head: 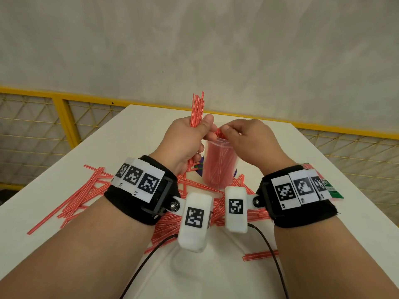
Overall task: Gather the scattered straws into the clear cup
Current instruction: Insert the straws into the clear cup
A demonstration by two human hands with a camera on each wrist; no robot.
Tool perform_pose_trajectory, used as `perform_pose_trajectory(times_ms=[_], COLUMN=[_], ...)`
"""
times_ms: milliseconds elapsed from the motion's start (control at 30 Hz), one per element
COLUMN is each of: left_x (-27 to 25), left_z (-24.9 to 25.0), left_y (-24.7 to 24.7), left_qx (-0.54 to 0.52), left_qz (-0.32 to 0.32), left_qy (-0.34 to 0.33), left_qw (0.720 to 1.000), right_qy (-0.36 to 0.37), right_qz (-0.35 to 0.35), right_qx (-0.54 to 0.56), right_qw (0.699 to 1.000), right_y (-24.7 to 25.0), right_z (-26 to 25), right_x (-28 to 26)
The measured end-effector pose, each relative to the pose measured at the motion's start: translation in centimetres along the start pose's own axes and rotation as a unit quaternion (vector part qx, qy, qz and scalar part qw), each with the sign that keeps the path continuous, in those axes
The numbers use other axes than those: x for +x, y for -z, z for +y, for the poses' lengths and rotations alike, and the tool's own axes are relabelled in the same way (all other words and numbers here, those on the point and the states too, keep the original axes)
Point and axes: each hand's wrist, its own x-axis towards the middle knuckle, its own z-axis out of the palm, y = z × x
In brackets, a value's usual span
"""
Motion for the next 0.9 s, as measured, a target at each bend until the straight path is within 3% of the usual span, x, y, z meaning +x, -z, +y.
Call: perform_pose_trajectory(times_ms=[67,200,300,433,667,900], left_x=[0.0,0.0,-0.1,-0.5,-1.2,-1.3], left_z=[0.0,0.0,0.2,0.4,0.4,0.2], left_y=[0.0,0.0,0.0,-0.2,-0.5,-0.6], left_qx=[-0.002,-0.007,-0.015,-0.012,-0.001,0.012], left_qz=[-0.002,-0.013,-0.050,-0.124,-0.189,-0.199], left_qy=[0.001,0.006,0.022,0.030,0.031,0.016], left_qw=[1.000,1.000,0.998,0.992,0.982,0.980], right_qy=[-0.002,0.007,0.007,-0.006,-0.019,-0.019], right_qz=[0.000,-0.086,-0.004,0.094,0.038,0.026], right_qx=[0.004,-0.063,0.057,0.257,0.406,0.484], right_qw=[1.000,0.994,0.998,0.962,0.913,0.874], right_y=[0.3,0.6,0.8,1.4,1.7,1.7], right_z=[-0.1,-0.3,-0.4,-0.8,-1.0,-1.0], right_x=[0.1,-0.1,-0.1,0.0,-0.1,-0.2])
